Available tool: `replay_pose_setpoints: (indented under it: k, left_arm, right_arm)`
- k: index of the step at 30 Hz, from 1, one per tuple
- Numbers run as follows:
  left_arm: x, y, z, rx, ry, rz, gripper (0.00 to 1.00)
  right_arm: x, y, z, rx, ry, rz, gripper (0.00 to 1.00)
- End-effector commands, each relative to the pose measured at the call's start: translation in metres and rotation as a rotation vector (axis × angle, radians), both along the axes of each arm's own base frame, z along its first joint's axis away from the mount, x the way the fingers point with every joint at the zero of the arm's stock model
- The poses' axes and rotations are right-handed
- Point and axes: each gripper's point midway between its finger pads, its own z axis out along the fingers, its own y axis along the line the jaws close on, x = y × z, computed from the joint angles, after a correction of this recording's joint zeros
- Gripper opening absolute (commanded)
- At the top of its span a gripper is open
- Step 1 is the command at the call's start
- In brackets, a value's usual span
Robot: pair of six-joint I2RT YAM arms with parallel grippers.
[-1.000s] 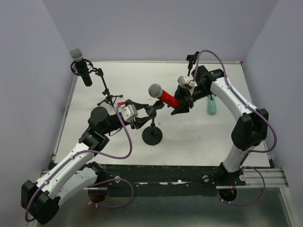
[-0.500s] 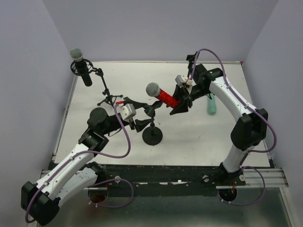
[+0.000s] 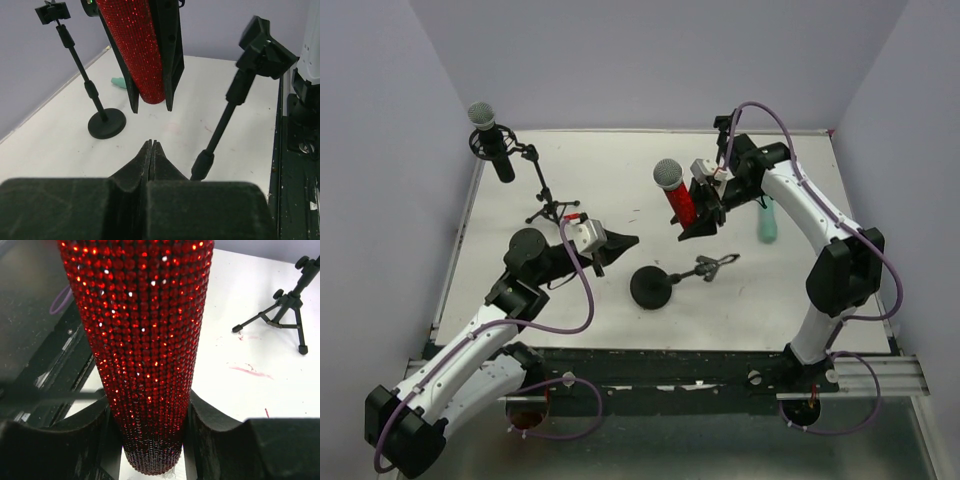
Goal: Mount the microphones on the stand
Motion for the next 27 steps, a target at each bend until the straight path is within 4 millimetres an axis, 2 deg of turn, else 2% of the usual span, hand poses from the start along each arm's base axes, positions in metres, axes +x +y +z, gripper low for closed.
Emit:
replay_pose_setpoints:
  k: [1, 5, 6, 9, 12, 15, 18, 22, 27]
  left_arm:
    - [0.0, 0.0, 0.002, -0.013, -0.002, -0.009, 0.0]
    - [0.0, 0.0, 0.003, -0.018, -0.007, -0.011, 0.0]
    - [0.0, 0.001, 0.003, -0.021, -0.009, -0.004, 0.03]
    - [0.003, 0.005, 0.0, -0.046, 0.031, 0.036, 0.38]
    - [-0.004, 0.006, -0.002, -0.052, 0.07, 0.018, 0.58]
    - [-0.018, 0.0, -0.013, -0.051, 0.141, -0.045, 0.6]
    - [-0.031, -0.008, -0.037, 0.018, 0.161, -0.082, 0.64]
    - [-0.044, -0.025, -0.052, 0.105, 0.057, -0.135, 0.75]
    - [-0.054, -0.049, -0.058, 0.208, -0.067, -0.235, 0.76]
  right_arm:
    - [-0.011, 0.008, -0.004, 0.002, 0.002, 0.053, 0.0]
    - [-0.012, 0.015, -0.007, 0.002, 0.028, 0.068, 0.0]
    - [-0.011, 0.016, -0.005, 0.008, 0.032, 0.067, 0.0]
    - [-0.004, 0.021, 0.0, 0.012, 0.082, 0.047, 0.0]
    - [0.007, 0.026, 0.005, 0.005, 0.113, 0.031, 0.0]
    - [0.015, 0.026, 0.006, -0.021, 0.117, 0.011, 0.0]
    - [0.022, 0.023, 0.007, -0.038, 0.129, -0.024, 0.0]
    - [0.025, 0.017, 0.005, -0.089, 0.119, -0.078, 0.0]
    - [0.024, 0.012, 0.0, -0.115, 0.125, -0.129, 0.0]
